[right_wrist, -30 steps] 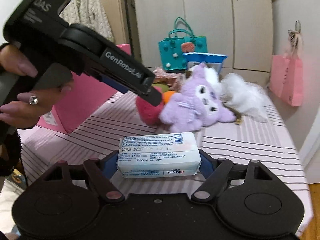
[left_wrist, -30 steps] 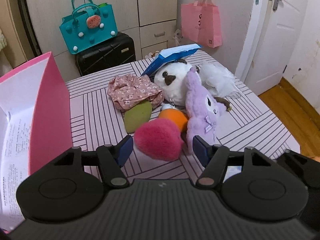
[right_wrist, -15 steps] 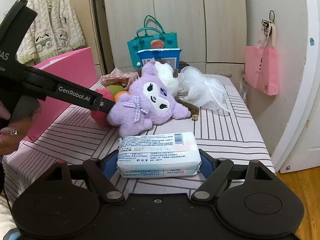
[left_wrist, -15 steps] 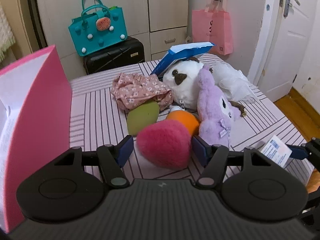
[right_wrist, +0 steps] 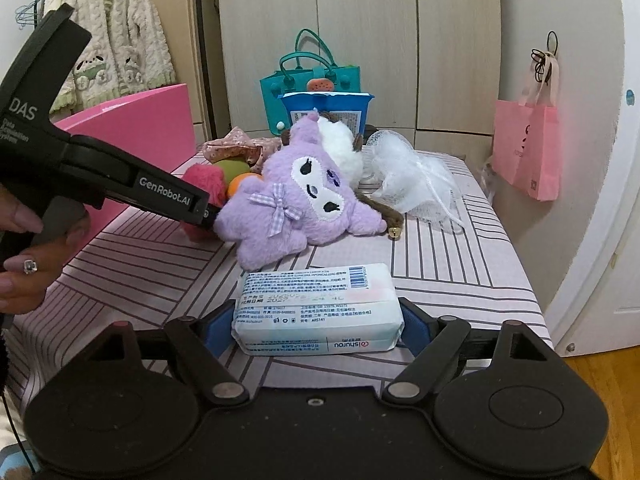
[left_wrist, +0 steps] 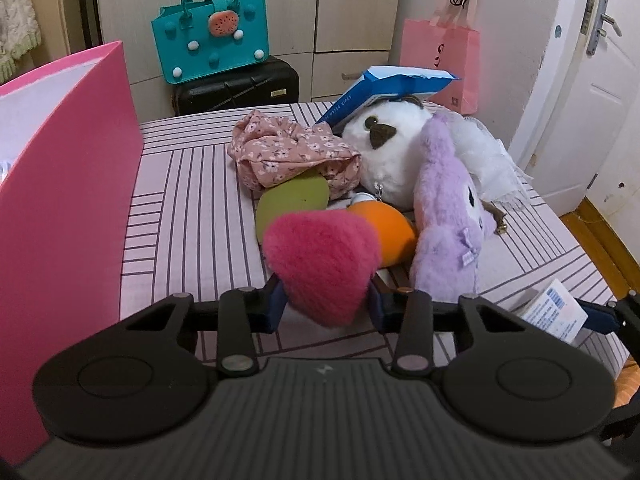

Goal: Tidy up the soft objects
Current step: 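Grasp the pink fluffy heart with the left tool, then carry the heart with the left tool and wipes with the right tool over the box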

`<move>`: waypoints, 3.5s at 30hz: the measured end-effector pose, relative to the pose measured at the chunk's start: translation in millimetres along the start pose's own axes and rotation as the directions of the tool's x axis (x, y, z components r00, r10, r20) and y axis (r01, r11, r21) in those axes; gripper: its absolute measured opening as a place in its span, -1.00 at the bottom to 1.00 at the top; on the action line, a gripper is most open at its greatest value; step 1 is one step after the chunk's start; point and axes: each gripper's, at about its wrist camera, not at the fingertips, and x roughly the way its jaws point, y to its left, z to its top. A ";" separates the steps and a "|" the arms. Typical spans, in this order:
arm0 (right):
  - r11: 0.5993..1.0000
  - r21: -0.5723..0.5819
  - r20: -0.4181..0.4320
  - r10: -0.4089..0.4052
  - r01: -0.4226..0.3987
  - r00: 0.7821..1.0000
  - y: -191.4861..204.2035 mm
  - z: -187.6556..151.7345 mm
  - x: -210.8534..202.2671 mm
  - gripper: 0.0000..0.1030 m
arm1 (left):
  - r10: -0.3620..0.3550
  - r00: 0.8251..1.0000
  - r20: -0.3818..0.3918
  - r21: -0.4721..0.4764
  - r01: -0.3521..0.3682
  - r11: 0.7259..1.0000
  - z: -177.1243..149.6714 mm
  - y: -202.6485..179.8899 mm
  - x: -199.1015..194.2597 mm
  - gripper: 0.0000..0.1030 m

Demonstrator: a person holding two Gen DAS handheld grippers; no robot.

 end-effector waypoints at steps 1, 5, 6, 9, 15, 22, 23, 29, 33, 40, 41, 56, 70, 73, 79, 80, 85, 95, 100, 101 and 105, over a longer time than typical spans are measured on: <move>1.000 0.001 0.000 -0.001 0.001 1.000 -0.3 0.2 0.1 0.69 | 0.000 1.000 0.000 0.002 0.000 1.000 0.4 0.1 -0.3 -0.19; 1.000 0.001 -0.001 -0.007 0.007 1.000 0.2 1.3 1.2 0.69 | 0.014 1.000 0.005 -0.013 -0.014 1.000 3.6 0.9 -2.0 -0.18; 1.000 0.003 0.001 -0.007 0.007 1.000 0.3 1.4 1.3 0.65 | 0.021 1.000 0.012 -0.011 -0.021 1.000 4.5 0.7 -2.4 -0.23; 1.000 0.008 0.005 -0.010 0.010 1.000 -0.3 1.0 0.7 0.62 | 0.039 0.999 0.027 -0.024 -0.039 0.999 4.8 1.3 -1.5 -0.40; 1.000 0.012 0.006 -0.007 0.007 1.000 -2.8 1.0 -1.7 0.61 | 0.056 0.997 0.062 -0.054 -0.052 0.997 -1.3 4.5 -11.3 -0.47; 1.000 0.024 0.018 0.014 -0.014 1.000 -1.3 1.1 -9.5 0.61 | 0.043 0.997 0.069 -0.037 -0.041 0.998 -5.6 1.9 -31.8 -0.48; 1.000 0.024 0.017 0.017 -0.017 1.000 -0.4 1.3 -10.3 0.61 | 0.042 0.997 0.064 -0.028 -0.040 0.999 -7.0 1.2 -34.9 -0.48; 0.999 0.016 -0.012 0.047 -0.046 0.999 2.3 4.3 -14.2 0.61 | 0.010 1.000 -0.008 0.009 -0.010 1.000 -14.9 2.6 -49.4 -0.48; 0.997 0.015 -0.041 0.073 -0.072 0.997 4.0 6.6 -15.7 0.61 | -0.005 0.999 -0.045 0.023 0.006 1.000 -20.9 6.9 -61.4 -0.48; 0.987 0.004 -0.104 0.163 -0.163 0.981 17.6 10.2 -22.1 0.61 | -0.037 0.997 -0.069 0.026 0.039 0.999 -28.0 14.4 -87.4 -0.48; 0.984 0.007 -0.114 0.180 -0.180 0.977 20.3 11.5 -24.2 0.61 | -0.032 0.997 -0.071 0.033 0.034 0.999 -29.7 15.0 -91.8 -0.48; 0.927 -0.019 -0.237 0.360 -0.375 0.903 75.7 41.8 -57.3 0.61 | -0.114 0.976 -0.183 0.006 0.117 0.993 -32.7 52.6 -149.9 -0.47; 0.875 -0.113 -0.304 0.421 -0.471 0.854 119.6 97.5 -50.8 0.62 | -0.139 0.952 -0.274 -0.016 0.140 0.990 -9.6 107.3 -188.8 -0.47; 0.866 -0.164 -0.283 0.418 -0.473 0.863 127.5 115.4 -48.2 0.62 | -0.129 0.959 -0.251 0.008 0.135 0.991 2.2 116.5 -196.6 -0.47; 0.861 -0.249 -0.184 0.407 -0.443 0.895 132.9 155.2 -33.7 0.62 | -0.116 0.982 -0.152 0.045 0.124 0.991 29.2 136.7 -203.8 -0.47; 0.862 -0.263 -0.167 0.402 -0.433 0.900 134.4 161.8 -29.3 0.62 | -0.115 0.983 -0.140 0.048 0.123 0.991 33.9 140.1 -201.7 -0.47; 0.823 -0.401 -0.099 0.399 -0.403 0.912 154.7 188.6 -2.2 0.62 | -0.108 0.989 -0.100 0.024 0.111 0.994 59.6 162.7 -180.1 -0.47; 0.676 -0.641 -0.218 0.294 -0.364 0.931 221.3 222.6 97.7 0.61 | -0.100 0.990 -0.103 -0.098 0.090 0.991 108.3 216.3 -103.8 -0.47; 0.613 -0.680 -0.305 0.263 -0.402 0.916 236.8 238.2 142.2 0.61 | -0.057 0.991 -0.122 -0.111 0.044 0.993 122.4 231.7 -68.5 -0.47; 0.598 -0.691 -0.317 0.254 -0.406 0.914 238.4 238.4 147.2 0.61 | -0.050 0.990 -0.134 -0.110 0.035 0.993 123.5 234.5 -62.3 -0.47; 0.496 -0.758 -0.355 0.232 -0.424 0.906 251.2 233.2 163.0 0.61 | -0.035 0.981 -0.190 -0.133 0.009 0.991 122.6 244.6 -40.9 -0.46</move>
